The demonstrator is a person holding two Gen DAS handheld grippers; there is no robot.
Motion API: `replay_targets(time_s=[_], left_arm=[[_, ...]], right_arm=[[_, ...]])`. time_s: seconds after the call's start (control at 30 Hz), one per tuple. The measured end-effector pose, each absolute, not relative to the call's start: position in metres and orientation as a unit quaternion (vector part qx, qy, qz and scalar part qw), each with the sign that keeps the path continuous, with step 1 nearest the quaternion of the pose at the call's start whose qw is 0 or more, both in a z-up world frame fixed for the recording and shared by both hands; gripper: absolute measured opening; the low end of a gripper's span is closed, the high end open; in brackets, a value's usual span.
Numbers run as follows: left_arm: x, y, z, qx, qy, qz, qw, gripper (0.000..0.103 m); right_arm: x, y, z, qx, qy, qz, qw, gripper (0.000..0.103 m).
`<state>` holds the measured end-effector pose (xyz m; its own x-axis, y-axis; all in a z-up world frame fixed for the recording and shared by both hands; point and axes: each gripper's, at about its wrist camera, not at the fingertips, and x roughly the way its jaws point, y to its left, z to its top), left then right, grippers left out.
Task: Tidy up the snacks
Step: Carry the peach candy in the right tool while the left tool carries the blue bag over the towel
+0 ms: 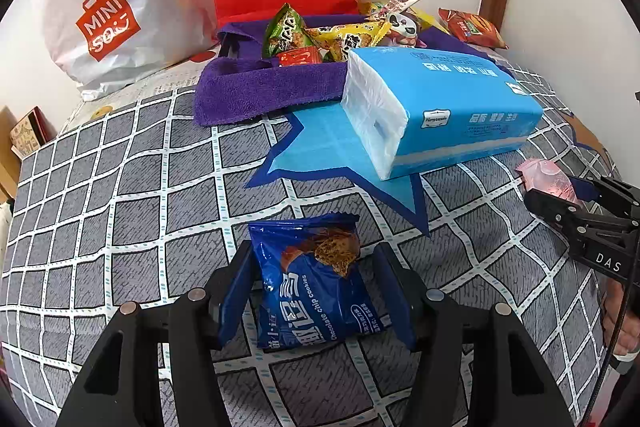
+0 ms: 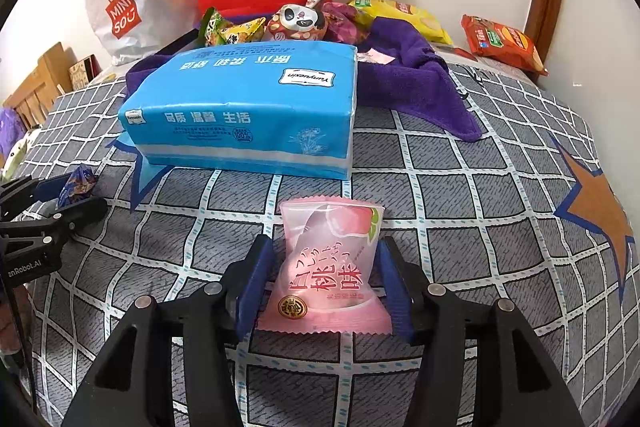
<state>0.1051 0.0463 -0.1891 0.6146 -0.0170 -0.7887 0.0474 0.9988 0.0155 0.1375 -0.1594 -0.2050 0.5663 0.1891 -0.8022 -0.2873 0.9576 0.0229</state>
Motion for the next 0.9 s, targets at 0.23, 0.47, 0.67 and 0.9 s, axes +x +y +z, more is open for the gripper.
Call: replay_targets(time_s=[0.23,0.47,0.67,0.9], left_arm=[[0.104,0.047,-0.188,0.018,0.437,-0.012,0.899,0.051],[0.101,0.043,-0.187,0.025,0.437,-0.005,0.899,0.042],[0.097,0.045,-0.183,0.017,0.452,-0.004,0.892,0.041],[0.090,0.048,-0.168,0.003,0.455,-0.009,0.890,0.041]], right_arm=[[0.138,-0.159,-0.205,-0.056,0.446,0.135,0.883,0.055],[0.138,-0.160,-0.205,-0.053,0.446,0.137,0.883,0.054],[0.138,-0.164,-0.205,-0.044,0.445,0.136,0.884,0.049],[0.139,-0.167,-0.204,-0.030,0.444,0.138,0.885,0.046]])
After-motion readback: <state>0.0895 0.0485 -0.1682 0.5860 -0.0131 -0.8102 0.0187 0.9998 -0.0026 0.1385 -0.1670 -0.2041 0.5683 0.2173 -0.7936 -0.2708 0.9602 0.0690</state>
